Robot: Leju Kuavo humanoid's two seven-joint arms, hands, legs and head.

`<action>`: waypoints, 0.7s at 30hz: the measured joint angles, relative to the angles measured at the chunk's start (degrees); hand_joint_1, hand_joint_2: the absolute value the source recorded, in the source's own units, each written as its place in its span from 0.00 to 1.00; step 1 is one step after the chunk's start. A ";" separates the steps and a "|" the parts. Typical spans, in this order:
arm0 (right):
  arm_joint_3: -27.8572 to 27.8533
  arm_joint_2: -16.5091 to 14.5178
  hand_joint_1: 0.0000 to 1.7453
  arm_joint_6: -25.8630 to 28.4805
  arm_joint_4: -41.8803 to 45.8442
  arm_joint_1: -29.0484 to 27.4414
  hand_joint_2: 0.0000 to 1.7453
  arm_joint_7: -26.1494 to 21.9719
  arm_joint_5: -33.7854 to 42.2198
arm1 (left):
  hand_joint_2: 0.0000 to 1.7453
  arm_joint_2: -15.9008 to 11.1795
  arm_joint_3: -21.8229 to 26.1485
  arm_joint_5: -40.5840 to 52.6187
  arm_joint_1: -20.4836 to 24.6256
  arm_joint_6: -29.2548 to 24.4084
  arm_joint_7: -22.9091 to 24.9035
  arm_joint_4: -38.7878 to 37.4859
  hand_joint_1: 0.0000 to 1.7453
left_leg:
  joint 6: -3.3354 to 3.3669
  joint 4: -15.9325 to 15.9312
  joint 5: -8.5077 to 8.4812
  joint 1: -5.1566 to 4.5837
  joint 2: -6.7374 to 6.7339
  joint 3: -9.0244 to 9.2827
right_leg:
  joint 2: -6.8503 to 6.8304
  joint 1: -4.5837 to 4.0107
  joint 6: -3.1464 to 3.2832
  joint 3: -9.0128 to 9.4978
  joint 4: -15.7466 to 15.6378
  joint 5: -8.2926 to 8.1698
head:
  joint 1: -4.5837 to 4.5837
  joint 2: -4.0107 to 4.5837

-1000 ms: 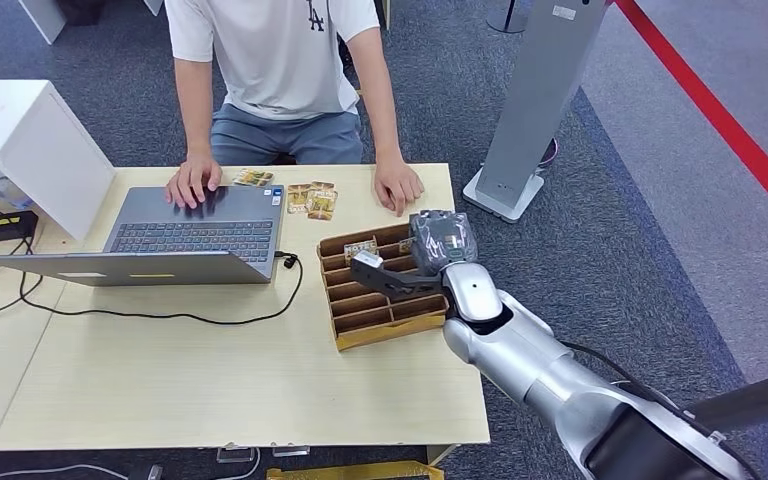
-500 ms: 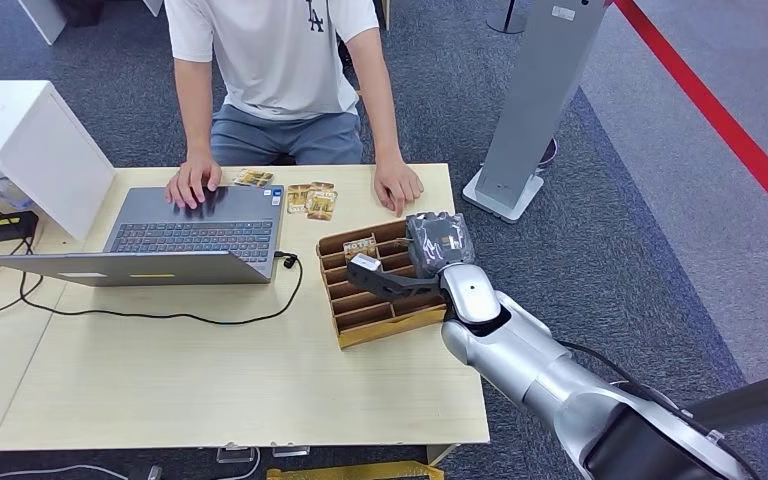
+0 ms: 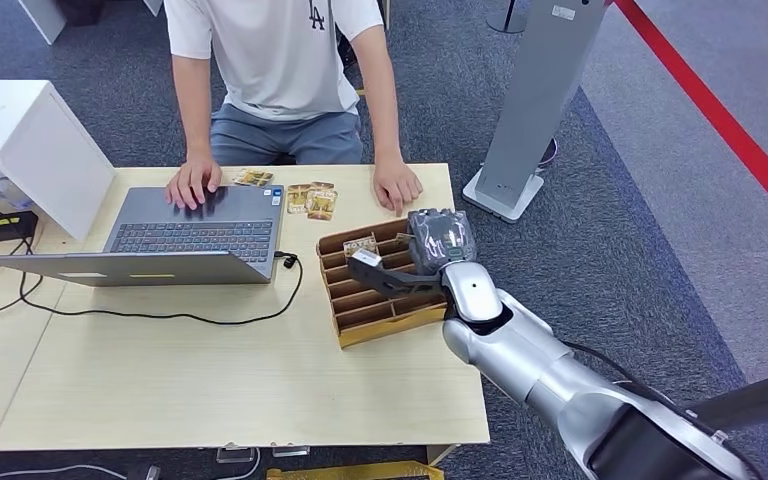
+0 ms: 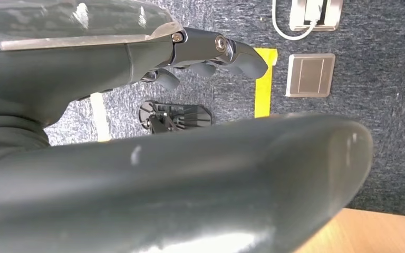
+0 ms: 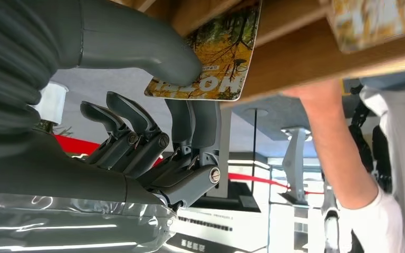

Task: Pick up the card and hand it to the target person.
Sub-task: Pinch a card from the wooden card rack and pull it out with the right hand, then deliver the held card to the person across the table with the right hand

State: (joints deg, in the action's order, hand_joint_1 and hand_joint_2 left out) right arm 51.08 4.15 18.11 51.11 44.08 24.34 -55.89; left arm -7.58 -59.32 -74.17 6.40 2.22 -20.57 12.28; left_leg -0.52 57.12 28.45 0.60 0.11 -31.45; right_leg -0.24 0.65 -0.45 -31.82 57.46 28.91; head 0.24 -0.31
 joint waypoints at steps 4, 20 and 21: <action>-0.59 1.84 1.00 0.26 5.04 0.38 1.00 1.22 -0.64 | 0.00 -0.02 0.00 -0.20 -0.25 -0.01 0.00 0.00 0.00 | 0.00 0.00 0.00 0.00 0.00 0.00 | 0.01 0.00 0.00 -0.01 0.00 0.00 | 0.01 0.00; -3.10 5.31 1.00 7.89 25.52 -1.26 1.00 -4.36 -4.47 | 0.00 0.00 0.00 -0.72 -0.40 0.50 0.24 0.00 0.00 | 0.00 0.00 0.00 0.00 -0.01 0.01 | 0.01 0.00 0.00 0.00 0.00 0.00 | -0.03 0.00; -3.06 5.30 1.00 8.89 25.65 -1.53 1.00 -5.30 -4.54 | 0.00 0.00 0.00 -0.67 -0.30 0.77 0.39 0.00 0.00 | 0.00 0.00 0.00 0.00 0.00 0.01 | 0.01 0.00 0.00 0.01 0.00 0.00 | 0.00 0.00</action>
State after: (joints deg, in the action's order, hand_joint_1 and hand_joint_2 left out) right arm 48.02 9.45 27.01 76.76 42.55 19.04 -60.43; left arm -7.58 -59.32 -74.84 6.10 2.99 -20.17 12.28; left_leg -0.52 57.12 28.45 0.61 0.11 -31.44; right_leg -0.23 0.65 -0.45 -31.82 57.46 28.91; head 0.24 -0.31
